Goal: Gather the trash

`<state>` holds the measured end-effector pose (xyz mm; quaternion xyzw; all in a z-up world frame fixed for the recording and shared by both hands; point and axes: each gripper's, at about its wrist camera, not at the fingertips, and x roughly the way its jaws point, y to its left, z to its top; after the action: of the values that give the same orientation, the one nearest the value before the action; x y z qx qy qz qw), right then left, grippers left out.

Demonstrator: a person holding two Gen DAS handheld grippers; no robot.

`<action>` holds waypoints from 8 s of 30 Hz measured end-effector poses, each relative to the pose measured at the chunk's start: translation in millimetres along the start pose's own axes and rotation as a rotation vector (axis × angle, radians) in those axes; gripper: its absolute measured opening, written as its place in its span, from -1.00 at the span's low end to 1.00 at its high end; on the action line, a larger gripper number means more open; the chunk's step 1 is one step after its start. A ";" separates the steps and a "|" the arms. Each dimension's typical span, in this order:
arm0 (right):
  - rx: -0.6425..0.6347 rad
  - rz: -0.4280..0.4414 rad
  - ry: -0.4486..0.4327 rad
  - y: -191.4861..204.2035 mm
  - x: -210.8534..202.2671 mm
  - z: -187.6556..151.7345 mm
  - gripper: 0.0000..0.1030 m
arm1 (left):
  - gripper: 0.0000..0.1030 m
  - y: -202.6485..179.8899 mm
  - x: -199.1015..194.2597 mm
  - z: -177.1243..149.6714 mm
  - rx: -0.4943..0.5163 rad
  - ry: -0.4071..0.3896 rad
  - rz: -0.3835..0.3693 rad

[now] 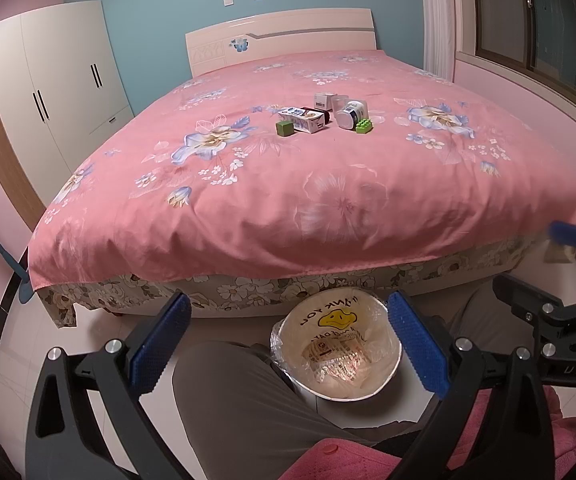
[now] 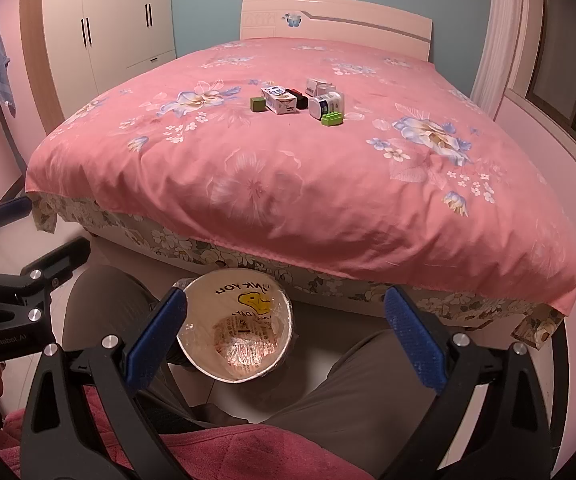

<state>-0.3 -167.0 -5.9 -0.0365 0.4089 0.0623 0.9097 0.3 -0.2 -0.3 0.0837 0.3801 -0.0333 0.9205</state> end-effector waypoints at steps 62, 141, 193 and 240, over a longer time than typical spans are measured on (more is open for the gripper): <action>-0.017 -0.004 -0.124 -63.0 63.5 134.3 0.87 | 0.95 19.4 108.9 124.5 -0.036 0.010 -0.065; -0.260 0.186 -0.127 -68.0 112.2 291.0 -0.12 | -0.23 30.9 146.7 280.4 0.141 -0.067 -0.152; -0.232 0.229 0.306 20.8 187.9 72.1 -0.12 | -0.23 10.8 198.1 41.1 0.054 0.308 -0.130; -0.071 0.274 0.862 38.5 406.7 -93.5 0.00 | 0.08 -29.2 398.7 -118.1 -0.067 0.863 -0.202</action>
<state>192.6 -105.9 -372.9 -0.0357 0.7491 0.1750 0.6379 197.3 -6.8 -367.6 0.0226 0.7368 -0.0727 0.6719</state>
